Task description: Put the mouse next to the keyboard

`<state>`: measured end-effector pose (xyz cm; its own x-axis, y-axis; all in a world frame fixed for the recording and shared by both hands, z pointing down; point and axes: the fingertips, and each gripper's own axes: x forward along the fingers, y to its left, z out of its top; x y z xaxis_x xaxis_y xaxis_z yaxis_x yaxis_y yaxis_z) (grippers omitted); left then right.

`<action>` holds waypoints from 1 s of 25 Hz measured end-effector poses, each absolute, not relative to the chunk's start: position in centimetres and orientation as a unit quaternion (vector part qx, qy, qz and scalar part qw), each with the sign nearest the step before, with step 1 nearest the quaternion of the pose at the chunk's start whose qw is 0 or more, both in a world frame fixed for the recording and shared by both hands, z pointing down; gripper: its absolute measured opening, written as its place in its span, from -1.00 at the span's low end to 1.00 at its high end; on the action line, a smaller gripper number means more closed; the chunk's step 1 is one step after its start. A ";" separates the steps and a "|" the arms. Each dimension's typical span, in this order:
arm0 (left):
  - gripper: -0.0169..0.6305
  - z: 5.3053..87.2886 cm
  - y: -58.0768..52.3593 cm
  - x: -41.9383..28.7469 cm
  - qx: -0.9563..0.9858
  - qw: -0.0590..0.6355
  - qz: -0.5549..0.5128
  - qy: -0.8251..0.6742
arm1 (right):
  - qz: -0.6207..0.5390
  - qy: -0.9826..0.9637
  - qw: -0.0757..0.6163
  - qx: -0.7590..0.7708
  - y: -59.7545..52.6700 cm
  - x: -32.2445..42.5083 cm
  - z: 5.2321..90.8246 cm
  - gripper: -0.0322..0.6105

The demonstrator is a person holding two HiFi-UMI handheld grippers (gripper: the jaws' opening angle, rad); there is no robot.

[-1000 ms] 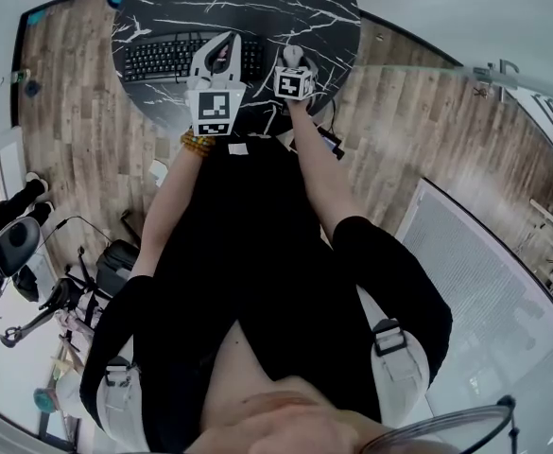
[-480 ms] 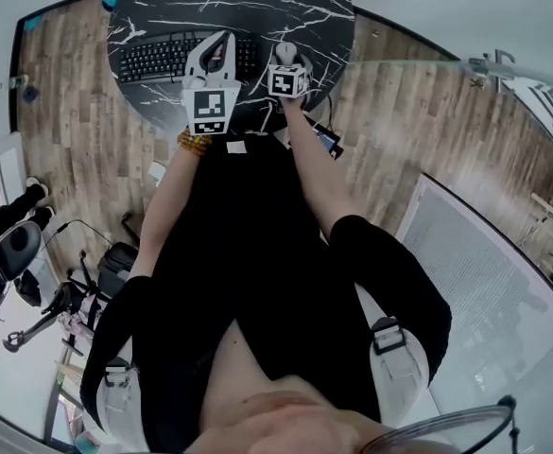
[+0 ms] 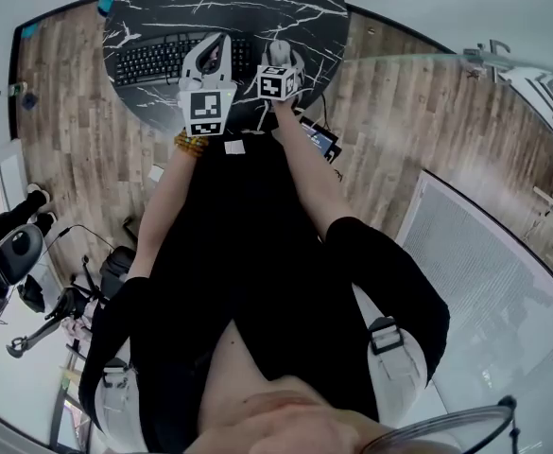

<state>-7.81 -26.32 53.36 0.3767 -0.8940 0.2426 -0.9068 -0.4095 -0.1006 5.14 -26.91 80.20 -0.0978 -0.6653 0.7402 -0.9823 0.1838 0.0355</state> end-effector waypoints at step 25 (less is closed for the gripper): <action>-0.92 53.4 -27.4 -5.6 0.832 0.022 0.128 -0.539 | 0.233 -0.715 0.262 0.605 -28.8 5.8 75.0 -0.04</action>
